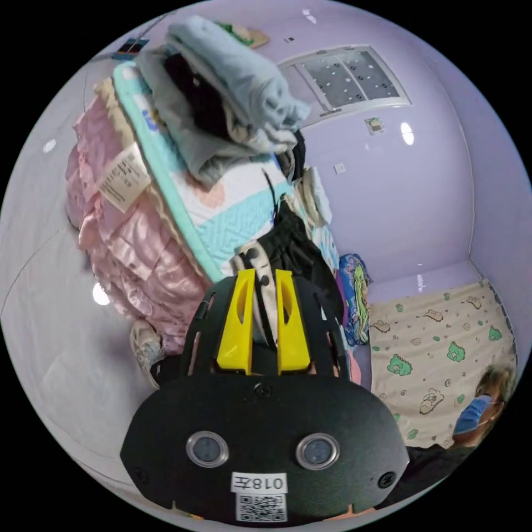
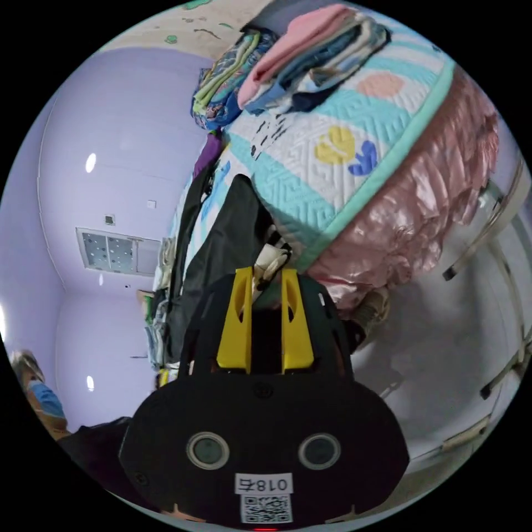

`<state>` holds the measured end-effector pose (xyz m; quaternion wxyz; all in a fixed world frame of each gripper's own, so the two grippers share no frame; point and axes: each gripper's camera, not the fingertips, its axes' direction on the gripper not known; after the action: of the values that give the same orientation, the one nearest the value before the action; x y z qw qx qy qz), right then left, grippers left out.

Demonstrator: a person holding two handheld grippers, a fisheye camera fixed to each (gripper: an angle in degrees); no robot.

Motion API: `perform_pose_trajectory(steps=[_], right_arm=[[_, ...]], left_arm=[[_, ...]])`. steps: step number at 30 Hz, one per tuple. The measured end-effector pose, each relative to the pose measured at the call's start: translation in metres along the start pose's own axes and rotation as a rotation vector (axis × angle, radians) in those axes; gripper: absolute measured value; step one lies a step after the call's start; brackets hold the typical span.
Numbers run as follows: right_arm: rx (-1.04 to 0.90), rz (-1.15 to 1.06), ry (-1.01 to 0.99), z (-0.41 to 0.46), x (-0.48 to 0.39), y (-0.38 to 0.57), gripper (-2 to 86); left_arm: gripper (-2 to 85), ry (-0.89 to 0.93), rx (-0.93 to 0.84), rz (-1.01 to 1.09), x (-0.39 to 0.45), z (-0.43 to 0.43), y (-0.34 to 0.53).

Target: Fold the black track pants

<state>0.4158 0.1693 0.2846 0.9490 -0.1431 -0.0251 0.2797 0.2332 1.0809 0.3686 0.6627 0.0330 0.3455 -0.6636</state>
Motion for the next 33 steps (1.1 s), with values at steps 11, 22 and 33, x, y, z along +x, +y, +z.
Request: perform_pose_trajectory(steps=[11,22,33], right_arm=[[0.041,-0.574,0.249,0.091,-0.229,-0.05,9.3],[-0.145,-0.822,0.282,0.259,-0.34,-0.025,6.5],[-0.164,-0.843,0.29,0.304,-0.385,-0.011,5.4]], left_arm=[[8.8,-0.357,-0.211,0.774,0.297,0.21,-0.101],[12.7,-0.628,-0.729,1.233,0.402,0.525,-0.195],[2.7,-0.583,-0.804,1.015,0.395,0.573,-0.215]])
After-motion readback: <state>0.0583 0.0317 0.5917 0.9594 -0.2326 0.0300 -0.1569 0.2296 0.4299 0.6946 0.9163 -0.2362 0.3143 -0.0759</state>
